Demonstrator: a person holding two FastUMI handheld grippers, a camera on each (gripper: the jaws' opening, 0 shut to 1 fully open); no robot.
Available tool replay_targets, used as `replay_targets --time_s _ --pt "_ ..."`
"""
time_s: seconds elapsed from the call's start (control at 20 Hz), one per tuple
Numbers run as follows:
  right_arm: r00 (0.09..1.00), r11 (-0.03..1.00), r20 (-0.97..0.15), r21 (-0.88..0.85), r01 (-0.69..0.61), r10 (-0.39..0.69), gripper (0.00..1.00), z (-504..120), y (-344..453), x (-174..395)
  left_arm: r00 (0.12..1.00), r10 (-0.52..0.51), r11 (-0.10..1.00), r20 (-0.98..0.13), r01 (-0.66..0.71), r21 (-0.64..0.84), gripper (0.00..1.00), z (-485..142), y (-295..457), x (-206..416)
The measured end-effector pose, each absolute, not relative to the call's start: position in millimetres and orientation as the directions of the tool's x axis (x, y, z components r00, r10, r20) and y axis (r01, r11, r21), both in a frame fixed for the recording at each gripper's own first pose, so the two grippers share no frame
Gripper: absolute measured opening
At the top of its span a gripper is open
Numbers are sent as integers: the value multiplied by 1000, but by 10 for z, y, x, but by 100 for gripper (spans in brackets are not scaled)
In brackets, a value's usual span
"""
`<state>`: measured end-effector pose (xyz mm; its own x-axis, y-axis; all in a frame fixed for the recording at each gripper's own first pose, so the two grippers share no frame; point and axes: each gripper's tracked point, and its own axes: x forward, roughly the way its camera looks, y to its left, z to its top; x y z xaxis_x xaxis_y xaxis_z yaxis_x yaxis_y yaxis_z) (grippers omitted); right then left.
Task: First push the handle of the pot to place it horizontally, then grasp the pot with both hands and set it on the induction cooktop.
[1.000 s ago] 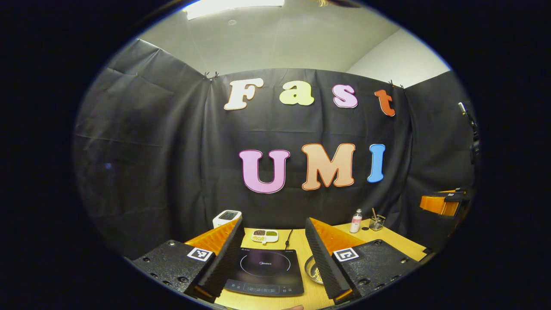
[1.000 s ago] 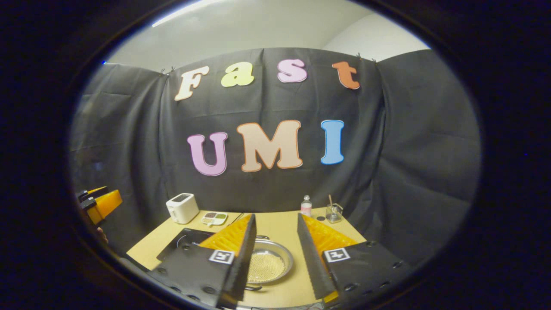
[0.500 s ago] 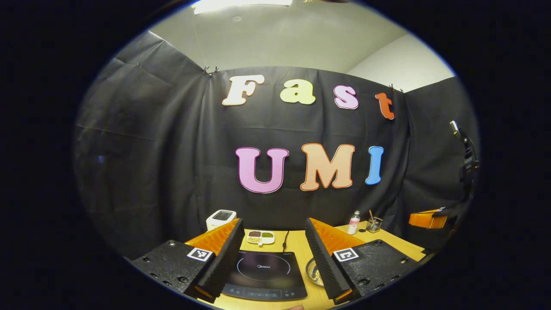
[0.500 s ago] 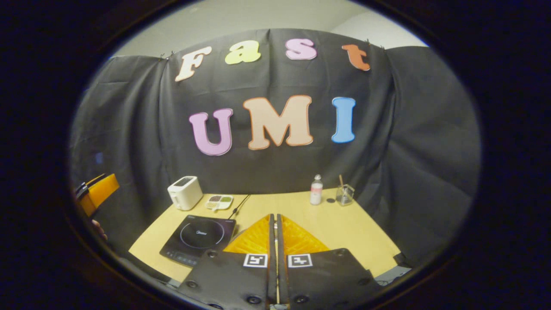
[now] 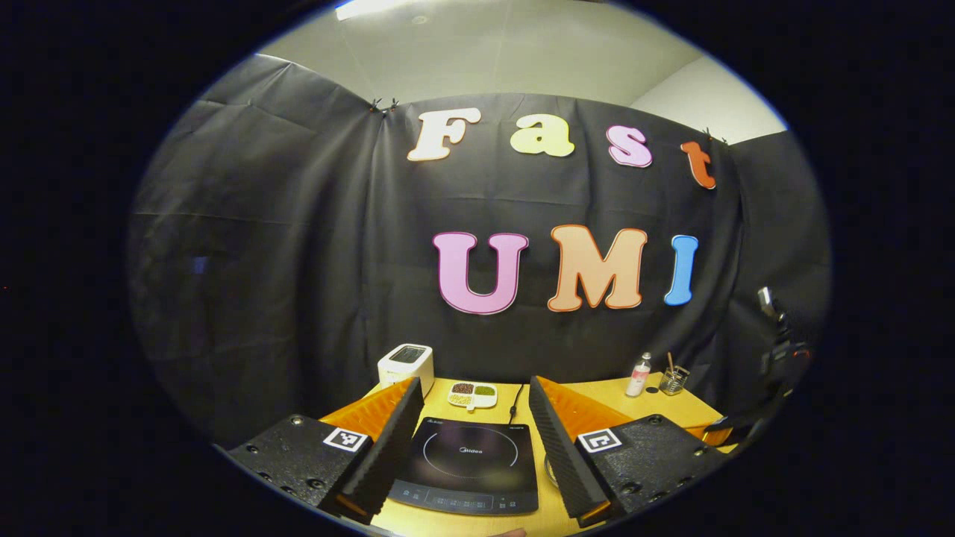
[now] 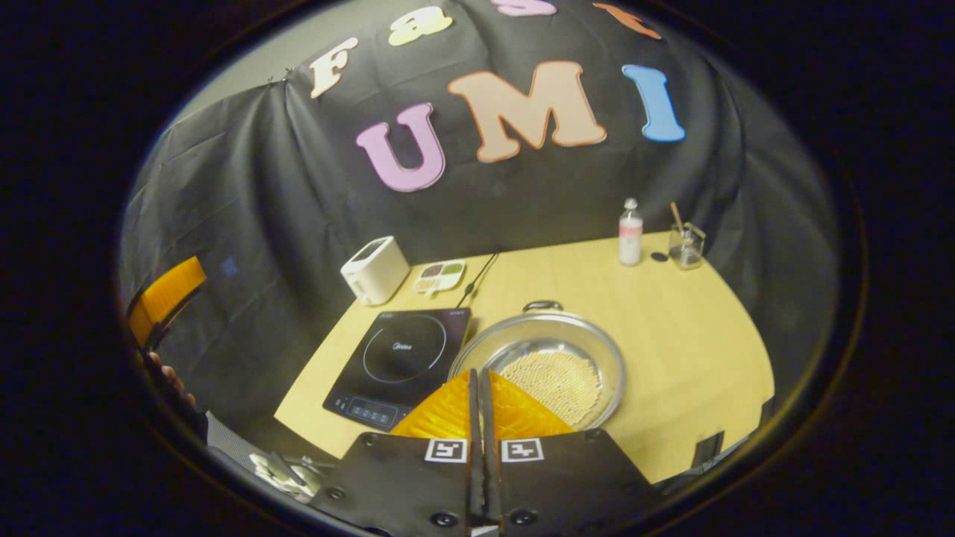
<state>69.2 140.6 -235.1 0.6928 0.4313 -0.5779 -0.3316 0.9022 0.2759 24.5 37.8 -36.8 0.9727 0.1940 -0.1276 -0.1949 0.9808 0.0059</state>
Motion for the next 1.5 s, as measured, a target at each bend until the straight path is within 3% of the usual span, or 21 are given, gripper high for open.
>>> replay_targets --time_s 0.25,0.3,0.35,0.4,0.75,1.0,1.5 --pt "518 839 -668 347 -419 534 0 -3070 1640 597 909 319 947 -268 -320 40 82 -649 337 24" --pt "475 826 -688 361 -432 549 3 -3211 1703 545 894 345 937 -287 -344 56 87 -685 349 -32" --pt "439 813 -700 376 -444 563 0 -3326 1747 501 879 371 928 -300 -366 76 82 -701 350 -99" --pt "413 803 -707 387 -454 574 0 -3415 1811 473 864 395 918 -311 -386 95 88 -725 353 -164" --pt "281 764 -769 382 -520 575 3 -3870 1981 202 816 469 882 -337 -454 130 84 -701 345 -410" --pt "251 794 -812 363 -489 526 2 -4060 1787 109 831 456 890 -319 -430 154 84 -628 286 -371" --pt "308 865 -840 318 -387 447 2 -4105 1135 288 882 372 927 -289 -337 163 84 -532 -34 -127"
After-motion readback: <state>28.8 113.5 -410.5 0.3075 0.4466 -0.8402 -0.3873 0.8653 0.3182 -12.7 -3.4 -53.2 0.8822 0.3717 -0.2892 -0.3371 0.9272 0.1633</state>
